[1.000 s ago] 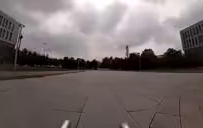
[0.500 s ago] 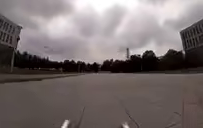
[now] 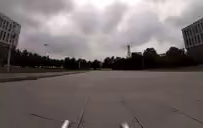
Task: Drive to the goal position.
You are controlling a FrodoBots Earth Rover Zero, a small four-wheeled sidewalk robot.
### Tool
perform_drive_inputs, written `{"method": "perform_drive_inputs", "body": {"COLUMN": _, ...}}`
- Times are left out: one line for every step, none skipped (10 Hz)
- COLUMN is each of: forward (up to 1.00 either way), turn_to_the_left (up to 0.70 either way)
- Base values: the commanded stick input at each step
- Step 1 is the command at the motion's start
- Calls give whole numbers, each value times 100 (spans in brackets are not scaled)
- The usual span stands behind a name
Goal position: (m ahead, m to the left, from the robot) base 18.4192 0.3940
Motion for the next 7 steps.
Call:
{"method": "perform_drive_inputs", "body": {"forward": 100, "turn_to_the_left": 0}}
{"method": "perform_drive_inputs", "body": {"forward": 100, "turn_to_the_left": 0}}
{"method": "perform_drive_inputs", "body": {"forward": 100, "turn_to_the_left": 0}}
{"method": "perform_drive_inputs", "body": {"forward": 100, "turn_to_the_left": 0}}
{"method": "perform_drive_inputs", "body": {"forward": 100, "turn_to_the_left": 0}}
{"method": "perform_drive_inputs", "body": {"forward": 100, "turn_to_the_left": 0}}
{"method": "perform_drive_inputs", "body": {"forward": 100, "turn_to_the_left": 0}}
